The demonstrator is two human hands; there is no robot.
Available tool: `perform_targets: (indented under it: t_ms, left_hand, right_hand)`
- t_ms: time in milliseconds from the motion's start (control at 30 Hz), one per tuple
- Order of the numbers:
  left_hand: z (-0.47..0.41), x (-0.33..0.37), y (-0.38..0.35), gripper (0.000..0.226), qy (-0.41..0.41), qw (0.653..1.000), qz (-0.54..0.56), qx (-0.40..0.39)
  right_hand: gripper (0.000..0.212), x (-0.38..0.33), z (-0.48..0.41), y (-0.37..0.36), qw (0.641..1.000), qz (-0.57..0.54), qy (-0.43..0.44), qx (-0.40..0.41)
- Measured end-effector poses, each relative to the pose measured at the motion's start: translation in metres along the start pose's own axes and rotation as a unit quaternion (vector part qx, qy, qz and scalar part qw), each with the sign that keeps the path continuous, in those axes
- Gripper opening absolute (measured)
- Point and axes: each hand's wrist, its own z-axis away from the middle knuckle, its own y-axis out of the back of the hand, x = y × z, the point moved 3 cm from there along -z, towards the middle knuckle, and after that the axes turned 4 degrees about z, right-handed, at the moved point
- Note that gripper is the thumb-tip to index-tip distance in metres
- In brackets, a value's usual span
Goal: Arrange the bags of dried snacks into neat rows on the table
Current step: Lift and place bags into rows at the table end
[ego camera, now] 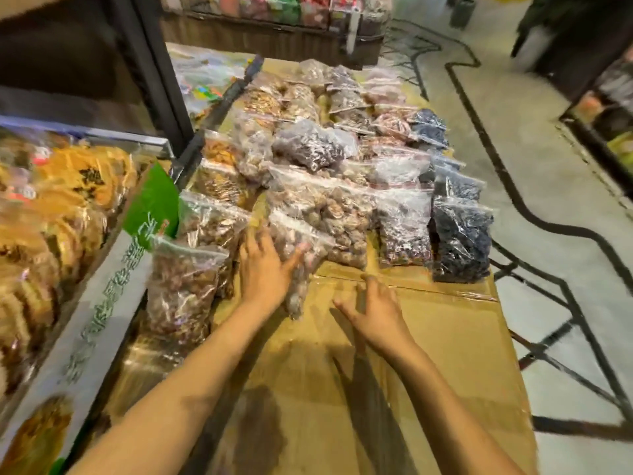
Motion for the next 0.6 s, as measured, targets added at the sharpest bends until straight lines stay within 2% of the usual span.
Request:
perform_targets:
  t_ms: [100, 167, 367, 500, 600]
  left_hand:
    - [-0.055, 0.010, 0.030, 0.091, 0.004, 0.994, 0.094, 0.057]
    - [-0.104, 0.008, 0.044, 0.084, 0.035, 0.991, 0.111, 0.072]
    - [-0.202, -0.011, 0.030, 0.053, 0.135, 0.989, 0.064, 0.022]
    - [-0.226, -0.018, 0.021, 0.056, 0.157, 0.986, -0.042, 0.043]
    - [-0.227, -0.026, 0.020, 0.053, 0.180, 0.981, 0.011, 0.078]
  right_hand:
    - [0.078, -0.009, 0.001, 0.002, 0.999, -0.020, -0.031, 0.015]
    - [0.076, -0.010, 0.000, 0.009, 0.999, -0.026, -0.035, 0.027]
    - [0.070, 0.004, 0.000, 0.032, 0.994, -0.033, -0.070, 0.081]
    - [0.072, 0.016, 0.007, 0.023, 0.992, -0.052, -0.095, 0.069]
    - [0.084, 0.017, 0.008, 0.018, 0.990, -0.067, -0.104, 0.063]
